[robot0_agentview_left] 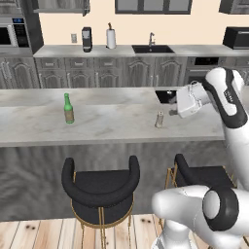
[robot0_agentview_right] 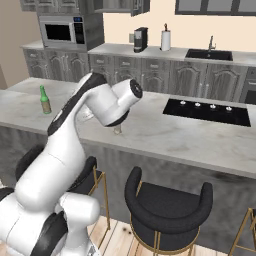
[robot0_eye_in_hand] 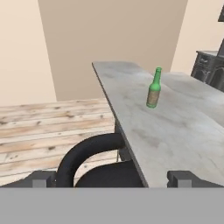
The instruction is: Get the candle and the beer from the cabinet and move them to the dining counter.
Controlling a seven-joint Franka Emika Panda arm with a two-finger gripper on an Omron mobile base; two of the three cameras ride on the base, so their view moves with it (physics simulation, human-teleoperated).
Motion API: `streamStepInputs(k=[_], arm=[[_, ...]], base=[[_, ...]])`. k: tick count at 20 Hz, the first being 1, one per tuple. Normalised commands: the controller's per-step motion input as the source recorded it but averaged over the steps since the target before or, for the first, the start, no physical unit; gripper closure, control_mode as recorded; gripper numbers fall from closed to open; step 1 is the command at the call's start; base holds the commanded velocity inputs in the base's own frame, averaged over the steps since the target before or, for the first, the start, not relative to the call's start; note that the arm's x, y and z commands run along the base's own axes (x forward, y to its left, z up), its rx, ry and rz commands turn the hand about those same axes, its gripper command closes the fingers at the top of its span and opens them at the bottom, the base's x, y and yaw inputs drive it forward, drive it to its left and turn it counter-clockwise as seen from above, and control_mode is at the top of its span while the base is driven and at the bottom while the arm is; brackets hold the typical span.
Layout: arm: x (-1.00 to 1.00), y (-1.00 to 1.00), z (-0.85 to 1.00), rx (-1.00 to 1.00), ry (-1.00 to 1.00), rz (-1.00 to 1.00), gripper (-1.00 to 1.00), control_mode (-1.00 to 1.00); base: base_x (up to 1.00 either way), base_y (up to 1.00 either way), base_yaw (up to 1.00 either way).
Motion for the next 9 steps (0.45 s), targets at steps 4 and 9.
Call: streamStepInputs(k=[4, 9], arm=[[-0.84, 0.29, 0.08, 0.00, -0.02, -0.03, -1.00, -1.00], [-0.78, 0.30, 0.00, 0.00, -0.04, -0.01, -1.00, -1.00]], base=[[0.00, 0.00, 0.00], [0.00, 0.00, 0.00]])
